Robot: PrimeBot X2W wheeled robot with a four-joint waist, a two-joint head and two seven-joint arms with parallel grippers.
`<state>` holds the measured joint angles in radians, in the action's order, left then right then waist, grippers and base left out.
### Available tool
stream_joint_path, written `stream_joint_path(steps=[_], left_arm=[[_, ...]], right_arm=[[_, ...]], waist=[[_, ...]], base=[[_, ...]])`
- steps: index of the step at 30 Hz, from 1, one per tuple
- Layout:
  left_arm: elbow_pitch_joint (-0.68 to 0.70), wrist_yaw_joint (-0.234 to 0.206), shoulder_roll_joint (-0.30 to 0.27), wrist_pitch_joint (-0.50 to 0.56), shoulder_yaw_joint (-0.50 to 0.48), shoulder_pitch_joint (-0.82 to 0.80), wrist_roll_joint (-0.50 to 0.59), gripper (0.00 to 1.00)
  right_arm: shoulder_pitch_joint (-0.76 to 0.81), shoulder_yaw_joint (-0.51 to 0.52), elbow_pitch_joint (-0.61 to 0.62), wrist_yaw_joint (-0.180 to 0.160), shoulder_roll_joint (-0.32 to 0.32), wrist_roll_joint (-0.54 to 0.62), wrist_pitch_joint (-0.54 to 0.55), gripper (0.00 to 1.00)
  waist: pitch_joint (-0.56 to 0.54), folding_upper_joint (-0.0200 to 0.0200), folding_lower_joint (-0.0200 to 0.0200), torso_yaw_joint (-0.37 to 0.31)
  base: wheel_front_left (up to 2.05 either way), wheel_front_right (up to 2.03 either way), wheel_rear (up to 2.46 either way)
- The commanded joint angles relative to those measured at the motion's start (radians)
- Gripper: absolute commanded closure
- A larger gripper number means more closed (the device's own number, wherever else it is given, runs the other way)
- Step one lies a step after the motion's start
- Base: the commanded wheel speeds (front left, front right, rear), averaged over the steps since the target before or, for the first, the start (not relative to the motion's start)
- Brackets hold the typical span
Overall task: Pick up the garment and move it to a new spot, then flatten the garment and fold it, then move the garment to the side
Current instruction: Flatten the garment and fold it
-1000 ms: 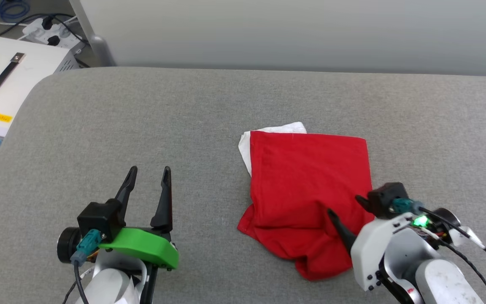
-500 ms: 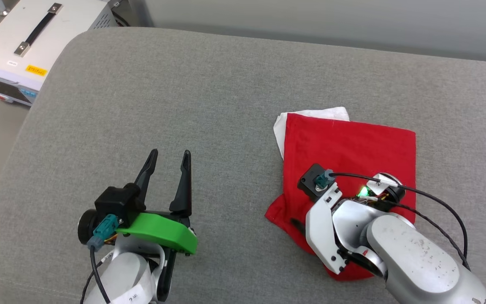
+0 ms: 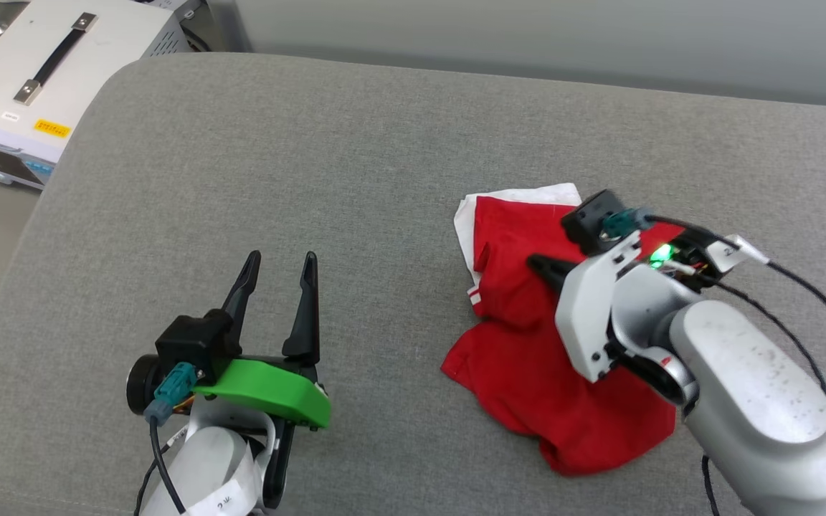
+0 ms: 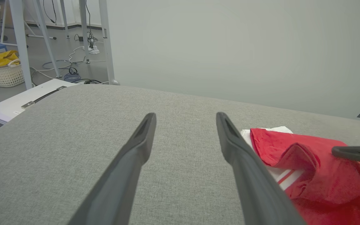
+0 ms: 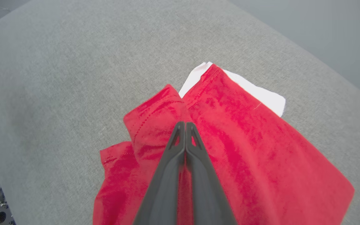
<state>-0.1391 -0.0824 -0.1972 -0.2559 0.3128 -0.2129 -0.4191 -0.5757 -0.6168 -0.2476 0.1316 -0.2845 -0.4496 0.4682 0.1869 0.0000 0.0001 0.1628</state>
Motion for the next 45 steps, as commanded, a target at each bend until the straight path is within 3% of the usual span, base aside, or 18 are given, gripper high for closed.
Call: stream_joint_path(steps=[1, 6, 10, 18, 22, 27, 29, 30, 39, 40, 45], left_arm=[[-0.002, 0.007, 0.001, -0.006, -0.006, 0.008, 0.008, 0.00], [-0.007, 0.010, 0.001, -0.006, -0.011, 0.015, 0.014, 0.00], [-0.008, 0.009, 0.001, -0.006, -0.014, 0.018, 0.016, 0.00], [-0.021, 0.014, 0.004, -0.006, -0.012, 0.023, 0.013, 0.00], [-0.027, 0.017, 0.003, -0.006, -0.009, 0.023, 0.011, 0.00], [-0.034, 0.018, 0.001, -0.005, -0.004, 0.021, 0.010, 0.00], [-0.037, 0.018, 0.000, -0.005, -0.002, 0.022, 0.009, 0.00], [-0.040, 0.017, -0.001, -0.004, -0.001, 0.024, 0.008, 0.00], [-0.068, 0.019, -0.008, 0.003, 0.010, 0.046, 0.000, 0.00], [-0.074, 0.016, -0.010, 0.006, 0.011, 0.058, -0.005, 0.00], [-0.077, 0.011, -0.017, 0.012, 0.011, 0.074, -0.011, 0.00]], right_arm=[[-0.010, 0.048, 0.018, -0.001, 0.002, 0.017, -0.017, 1.00], [0.047, 0.276, 0.060, -0.001, 0.007, 0.062, -0.042, 1.00], [0.147, 0.514, 0.081, -0.001, 0.029, 0.105, -0.046, 1.00], [0.388, 0.895, 0.064, -0.001, 0.155, 0.169, -0.027, 1.00], [0.486, 0.974, 0.027, -0.001, 0.206, 0.184, -0.014, 1.00], [0.548, 0.991, -0.024, -0.001, 0.229, 0.174, -0.021, 1.00], [0.557, 0.989, -0.022, -0.001, 0.232, 0.160, -0.045, 0.29], [0.556, 0.995, -0.015, -0.001, 0.233, 0.157, -0.072, 0.00], [0.549, 0.993, 0.070, -0.001, 0.234, 0.165, -0.348, 0.00], [0.563, 0.955, 0.121, -0.001, 0.234, 0.199, -0.431, 0.00], [0.600, 0.870, 0.219, -0.001, 0.234, 0.251, -0.501, 0.00]], waist=[[-0.014, 0.0000, -0.0001, -0.021], [-0.027, 0.0000, -0.0001, -0.046], [-0.031, 0.0000, -0.0001, -0.061], [-0.036, 0.0000, -0.0001, -0.080], [-0.035, 0.0000, -0.0001, -0.082], [-0.036, 0.0000, -0.0001, -0.077], [-0.038, 0.0000, -0.0001, -0.076], [-0.041, 0.0000, -0.0001, -0.076], [-0.090, 0.0000, -0.0001, -0.067], [-0.106, 0.0000, -0.0001, -0.068], [-0.128, 0.0000, -0.0001, -0.074]], base=[[0.00, 0.00, 0.00], [0.00, 0.00, 0.00], [0.00, 0.00, 0.00], [0.00, 0.00, 0.00], [0.00, 0.00, 0.00], [0.00, 0.00, 0.00], [0.00, 0.00, 0.00], [0.00, 0.00, 0.00], [0.00, 0.00, 0.00], [0.00, 0.00, 0.00], [0.00, 0.00, 0.00]])
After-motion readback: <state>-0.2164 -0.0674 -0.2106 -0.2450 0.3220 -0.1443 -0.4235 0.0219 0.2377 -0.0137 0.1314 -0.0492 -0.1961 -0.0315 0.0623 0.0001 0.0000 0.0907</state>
